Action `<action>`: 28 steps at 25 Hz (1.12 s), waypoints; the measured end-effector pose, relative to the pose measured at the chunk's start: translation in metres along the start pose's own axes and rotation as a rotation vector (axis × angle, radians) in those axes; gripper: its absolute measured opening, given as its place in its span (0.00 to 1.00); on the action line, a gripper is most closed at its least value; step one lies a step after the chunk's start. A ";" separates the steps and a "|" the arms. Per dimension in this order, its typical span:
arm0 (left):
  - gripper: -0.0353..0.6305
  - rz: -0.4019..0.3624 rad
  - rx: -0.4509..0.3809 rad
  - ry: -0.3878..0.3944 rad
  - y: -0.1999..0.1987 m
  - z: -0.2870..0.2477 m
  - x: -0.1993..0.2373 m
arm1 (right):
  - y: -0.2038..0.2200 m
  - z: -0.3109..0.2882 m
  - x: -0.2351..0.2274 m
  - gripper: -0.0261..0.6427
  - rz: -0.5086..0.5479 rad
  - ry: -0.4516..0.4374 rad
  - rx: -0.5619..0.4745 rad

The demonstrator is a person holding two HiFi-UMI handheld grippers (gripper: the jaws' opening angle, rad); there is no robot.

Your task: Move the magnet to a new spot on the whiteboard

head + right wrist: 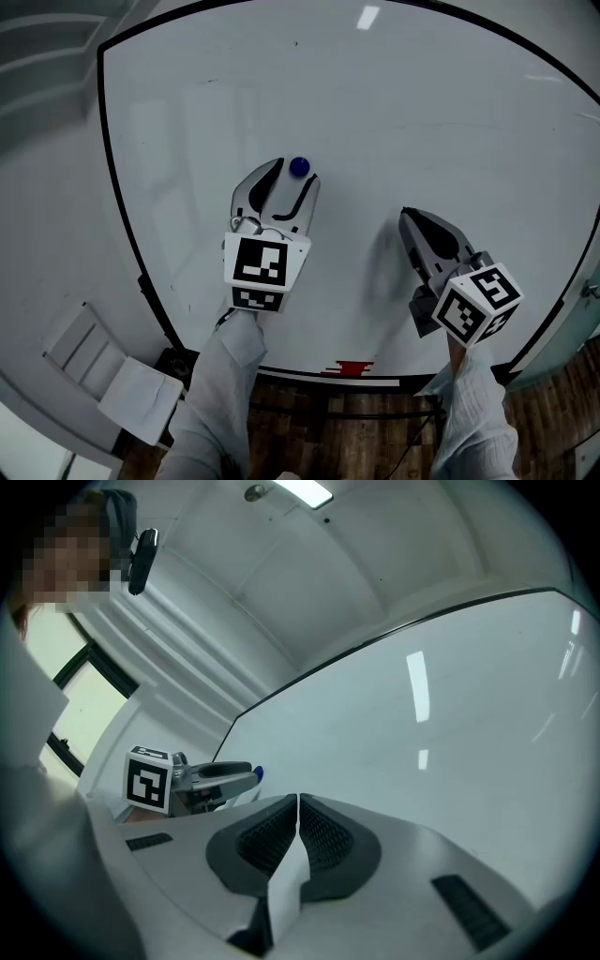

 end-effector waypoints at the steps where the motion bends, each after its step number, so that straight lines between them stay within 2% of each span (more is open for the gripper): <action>1: 0.35 -0.017 0.002 -0.007 0.000 -0.002 -0.001 | 0.000 0.001 0.000 0.09 -0.001 0.004 0.002; 8: 0.34 -0.097 -0.002 -0.037 0.001 -0.010 -0.003 | 0.000 0.005 -0.003 0.09 0.012 0.028 -0.008; 11: 0.27 -0.125 0.009 -0.039 0.002 -0.012 -0.007 | 0.002 0.004 -0.003 0.09 0.014 0.029 0.000; 14: 0.24 -0.100 0.008 -0.022 0.000 -0.013 -0.007 | 0.003 0.004 -0.004 0.09 0.014 0.028 -0.001; 22: 0.24 -0.099 0.025 -0.020 0.000 -0.018 -0.004 | 0.005 0.007 -0.005 0.09 0.007 0.036 0.011; 28: 0.24 -0.036 0.031 -0.023 0.004 -0.019 -0.001 | 0.007 0.009 -0.006 0.09 0.001 0.048 0.021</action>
Point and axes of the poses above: the fingertips, and each gripper's own axes: z backward along the fingers, x to its left, y out of its underside, the point moved 10 cm from there along z, backward along the fingers, and after that the axes turned 7 degrees about x, right-handed, at the moved point
